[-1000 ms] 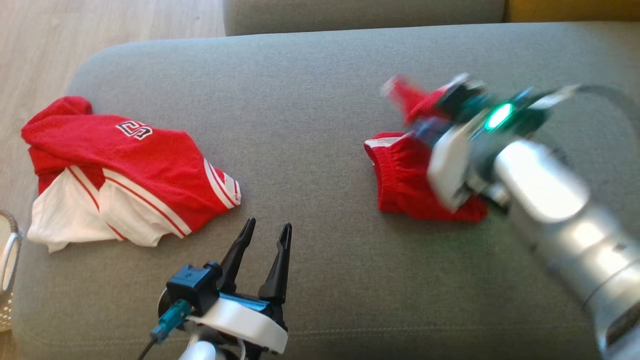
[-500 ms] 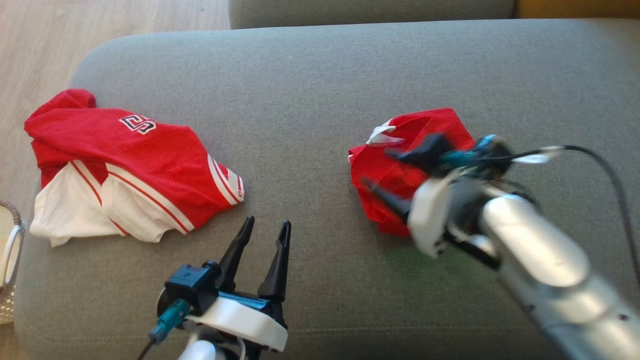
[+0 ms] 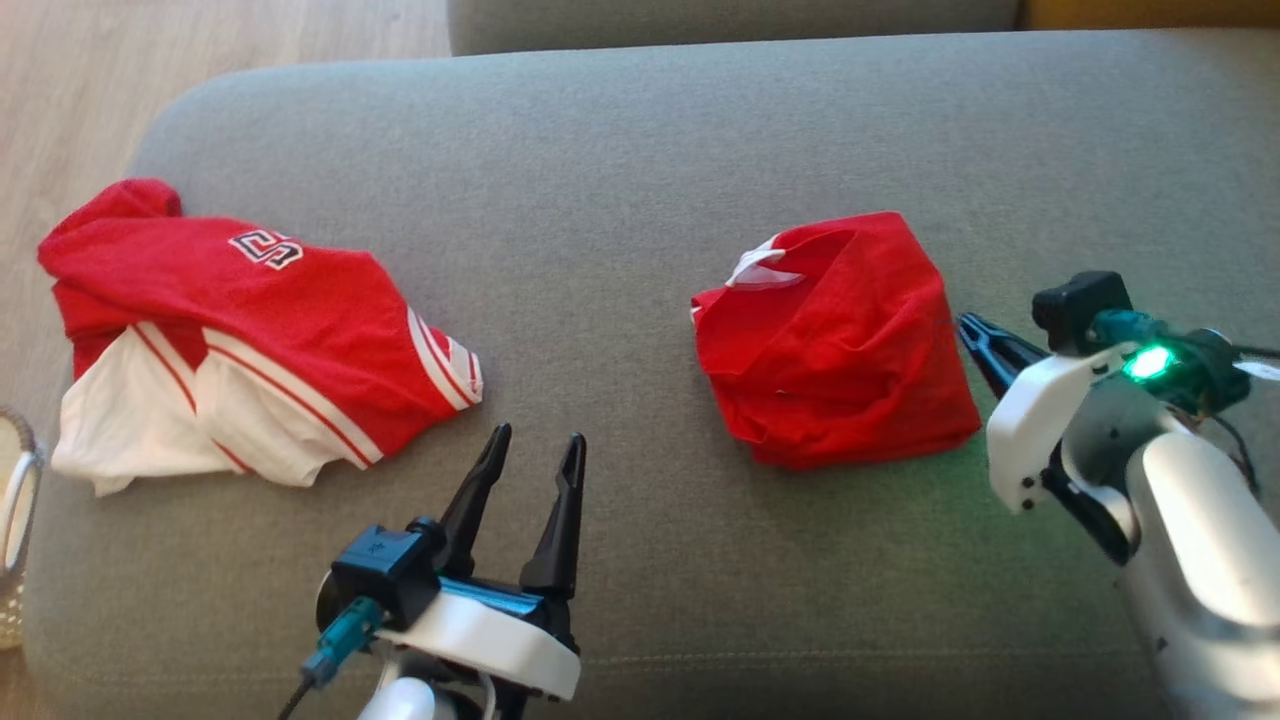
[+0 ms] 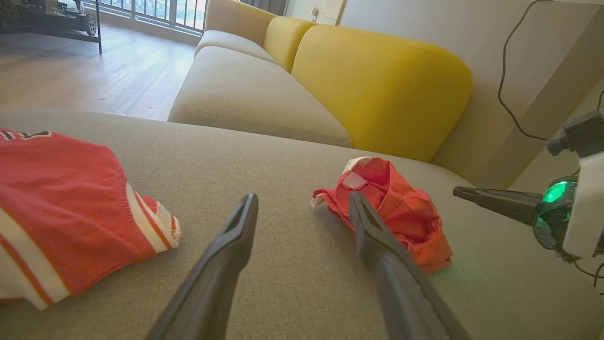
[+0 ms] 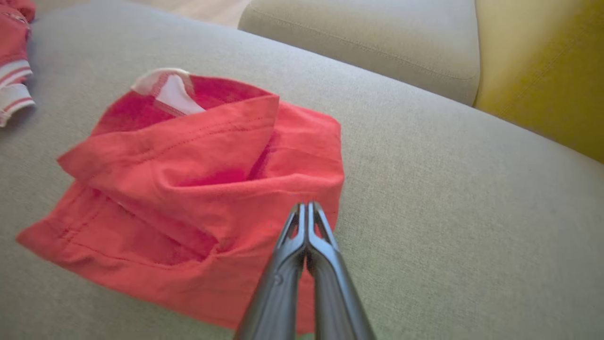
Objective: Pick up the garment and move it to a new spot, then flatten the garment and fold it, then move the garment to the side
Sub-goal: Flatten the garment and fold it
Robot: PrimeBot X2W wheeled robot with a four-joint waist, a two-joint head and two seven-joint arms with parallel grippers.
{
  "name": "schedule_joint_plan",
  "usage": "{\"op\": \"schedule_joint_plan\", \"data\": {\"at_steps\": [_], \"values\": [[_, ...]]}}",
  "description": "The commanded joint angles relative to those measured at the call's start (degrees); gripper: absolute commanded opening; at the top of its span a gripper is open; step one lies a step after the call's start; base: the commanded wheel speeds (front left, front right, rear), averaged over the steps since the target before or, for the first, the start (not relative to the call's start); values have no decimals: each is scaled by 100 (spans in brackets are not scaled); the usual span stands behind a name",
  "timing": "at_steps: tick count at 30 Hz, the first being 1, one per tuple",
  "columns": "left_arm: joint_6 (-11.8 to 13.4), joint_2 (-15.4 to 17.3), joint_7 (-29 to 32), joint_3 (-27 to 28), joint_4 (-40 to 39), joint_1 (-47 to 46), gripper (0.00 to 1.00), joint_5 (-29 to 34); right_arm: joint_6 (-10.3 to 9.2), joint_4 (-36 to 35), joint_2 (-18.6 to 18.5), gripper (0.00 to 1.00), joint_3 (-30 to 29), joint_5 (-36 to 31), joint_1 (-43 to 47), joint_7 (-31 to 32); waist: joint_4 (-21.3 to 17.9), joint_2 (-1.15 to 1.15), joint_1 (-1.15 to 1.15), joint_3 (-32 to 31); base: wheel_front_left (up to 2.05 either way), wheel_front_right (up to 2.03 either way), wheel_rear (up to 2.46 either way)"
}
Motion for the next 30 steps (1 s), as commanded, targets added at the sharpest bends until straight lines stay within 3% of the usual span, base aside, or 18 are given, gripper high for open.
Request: {"op": "schedule_joint_plan", "data": {"at_steps": [1,10,17,23,30], "values": [[-19,9,-29,136,-177,-211,100,50,-2,-93,1,0,32,-78,-337,10,55,0,0,31,0,0,0],[-24,9,-29,-66,-113,-353,100,-22,-2,1746,-108,0,397,-341,-1524,28,486,0,0,179,0,0,0],[14,9,-29,-146,-92,-390,100,-127,-2,2771,115,0,1248,137,-2085,9,690,0,0,226,0,0,0],[65,9,-29,-103,-112,-365,100,-149,-2,2575,407,0,2310,1059,-2207,-290,623,0,0,183,0,0,0],[35,9,-29,-108,-86,-335,100,-142,-2,1537,401,0,3881,2377,-2090,-479,433,0,0,41,0,0,0]]}}
